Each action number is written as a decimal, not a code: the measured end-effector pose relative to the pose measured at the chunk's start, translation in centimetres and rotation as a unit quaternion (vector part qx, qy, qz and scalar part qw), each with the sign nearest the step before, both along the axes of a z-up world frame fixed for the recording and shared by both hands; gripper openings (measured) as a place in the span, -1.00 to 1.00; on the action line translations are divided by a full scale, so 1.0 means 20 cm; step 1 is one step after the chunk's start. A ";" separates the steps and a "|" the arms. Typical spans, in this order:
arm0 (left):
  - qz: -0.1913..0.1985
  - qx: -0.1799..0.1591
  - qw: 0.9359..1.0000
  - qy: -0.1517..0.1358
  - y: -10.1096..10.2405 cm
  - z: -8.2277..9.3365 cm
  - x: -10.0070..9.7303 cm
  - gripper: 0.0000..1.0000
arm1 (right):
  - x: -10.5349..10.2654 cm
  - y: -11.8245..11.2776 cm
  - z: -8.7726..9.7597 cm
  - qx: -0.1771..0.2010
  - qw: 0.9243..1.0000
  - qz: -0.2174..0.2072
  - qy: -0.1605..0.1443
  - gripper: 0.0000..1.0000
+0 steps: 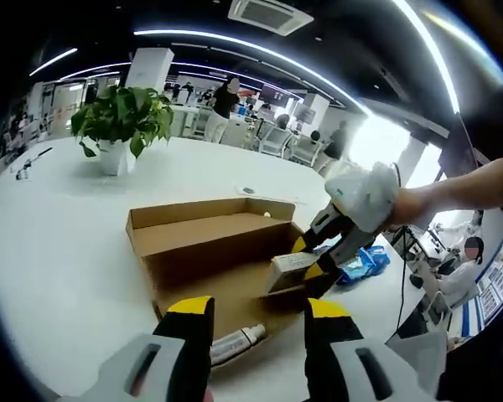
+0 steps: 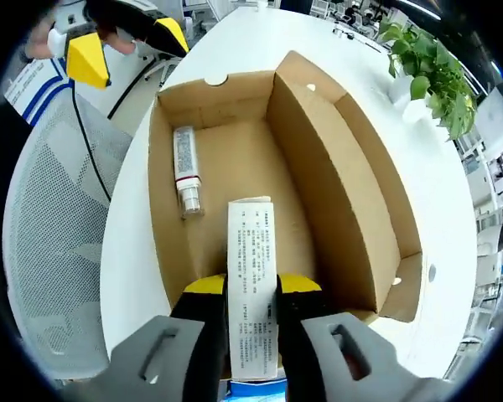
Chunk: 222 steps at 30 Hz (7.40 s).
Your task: Operate the shoe box by opening the lid, removing the specified soft item, and placing it in the target area until the item is outside and the box remains undamaged.
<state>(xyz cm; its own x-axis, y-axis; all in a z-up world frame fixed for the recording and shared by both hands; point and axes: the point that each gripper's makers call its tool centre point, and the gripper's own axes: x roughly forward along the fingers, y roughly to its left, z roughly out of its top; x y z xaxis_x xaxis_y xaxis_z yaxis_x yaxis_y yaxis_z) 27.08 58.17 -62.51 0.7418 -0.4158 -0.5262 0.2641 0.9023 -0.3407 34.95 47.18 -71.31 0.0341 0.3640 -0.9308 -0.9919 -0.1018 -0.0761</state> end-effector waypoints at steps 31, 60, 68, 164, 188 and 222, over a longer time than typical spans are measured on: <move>-0.040 0.008 0.999 -0.005 -0.13 0.06 0.05 -0.13 | 0.10 -0.35 0.40 0.041 0.996 -0.041 -0.072 -0.63; -0.066 0.022 0.998 -0.004 -0.39 0.09 0.03 -0.13 | -0.03 -1.09 0.35 0.030 0.985 -0.153 -0.072 -0.63; -0.085 0.028 0.996 -0.001 -0.49 0.09 0.02 -0.13 | -0.11 -1.28 0.30 0.024 0.982 -0.177 -0.064 -0.63; 0.039 0.048 0.997 0.052 -0.21 0.00 0.02 -0.12 | 0.57 -1.79 -0.16 -0.064 0.985 -0.146 -0.061 -0.63; 0.040 0.053 0.996 0.059 -0.22 -0.01 0.01 -0.12 | 0.57 -1.87 -0.27 -0.110 0.988 -0.095 -0.049 -0.63; 0.040 0.041 0.997 0.055 -0.20 -0.01 0.02 -0.12 | 0.52 -1.90 -0.17 -0.124 0.984 -0.115 -0.050 -0.55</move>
<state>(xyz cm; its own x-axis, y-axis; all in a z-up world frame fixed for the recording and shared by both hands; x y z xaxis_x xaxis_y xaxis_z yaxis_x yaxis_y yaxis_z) 27.48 54.13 -62.74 0.7063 -0.3091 -0.6368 0.1548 0.9453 -0.2871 45.38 9.25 -74.73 0.1849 0.0988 -0.9778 -0.9797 0.0964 -0.1755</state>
